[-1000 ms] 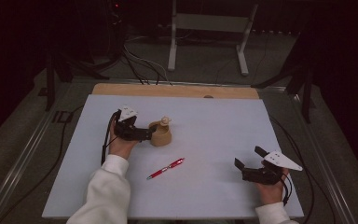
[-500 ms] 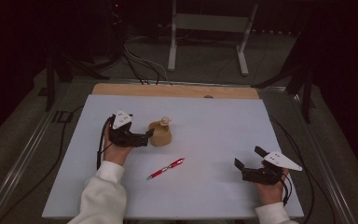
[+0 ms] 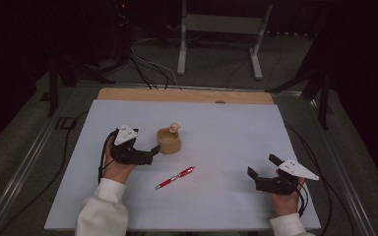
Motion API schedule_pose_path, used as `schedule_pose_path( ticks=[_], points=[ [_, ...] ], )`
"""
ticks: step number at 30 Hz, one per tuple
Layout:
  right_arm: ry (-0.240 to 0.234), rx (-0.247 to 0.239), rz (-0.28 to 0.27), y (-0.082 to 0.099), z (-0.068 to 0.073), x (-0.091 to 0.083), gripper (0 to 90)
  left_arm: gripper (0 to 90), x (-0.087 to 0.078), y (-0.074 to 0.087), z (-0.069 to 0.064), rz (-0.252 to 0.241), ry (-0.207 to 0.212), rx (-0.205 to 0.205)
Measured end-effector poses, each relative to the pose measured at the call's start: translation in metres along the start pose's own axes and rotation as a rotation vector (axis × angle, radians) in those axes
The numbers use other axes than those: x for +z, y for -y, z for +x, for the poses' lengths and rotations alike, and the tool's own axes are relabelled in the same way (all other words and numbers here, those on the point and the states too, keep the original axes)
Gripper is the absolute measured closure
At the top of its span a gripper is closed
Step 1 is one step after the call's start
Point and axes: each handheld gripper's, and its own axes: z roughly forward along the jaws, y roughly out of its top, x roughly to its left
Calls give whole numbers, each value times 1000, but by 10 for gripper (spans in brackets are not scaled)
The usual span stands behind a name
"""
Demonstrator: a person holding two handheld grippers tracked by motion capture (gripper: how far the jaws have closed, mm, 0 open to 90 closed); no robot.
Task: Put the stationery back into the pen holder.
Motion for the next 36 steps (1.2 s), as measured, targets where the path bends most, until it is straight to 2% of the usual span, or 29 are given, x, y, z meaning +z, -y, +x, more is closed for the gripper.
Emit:
schedule_pose_path(
  ticks=[9,11,24,30,32,34,36],
  points=[
    [-2,1,-4,0,0,-1,0,1,-4,15,-11,21,36,1],
    [-2,-1,-5,0,0,-1,0,2,-5,19,-14,18,28,3],
    [-4,-3,-5,0,0,0,0,10,-6,48,-30,28,44,-11],
    [-5,-2,-6,0,0,0,0,10,-3,55,-37,60,57,-10],
    [-5,-2,-6,0,0,0,0,10,-1,60,-40,90,59,-8],
    [-6,-2,-8,0,0,0,0,11,-1,63,-42,97,64,-21],
    [-6,-2,-7,0,0,0,0,42,0,67,-44,109,67,-18]
  ],
)
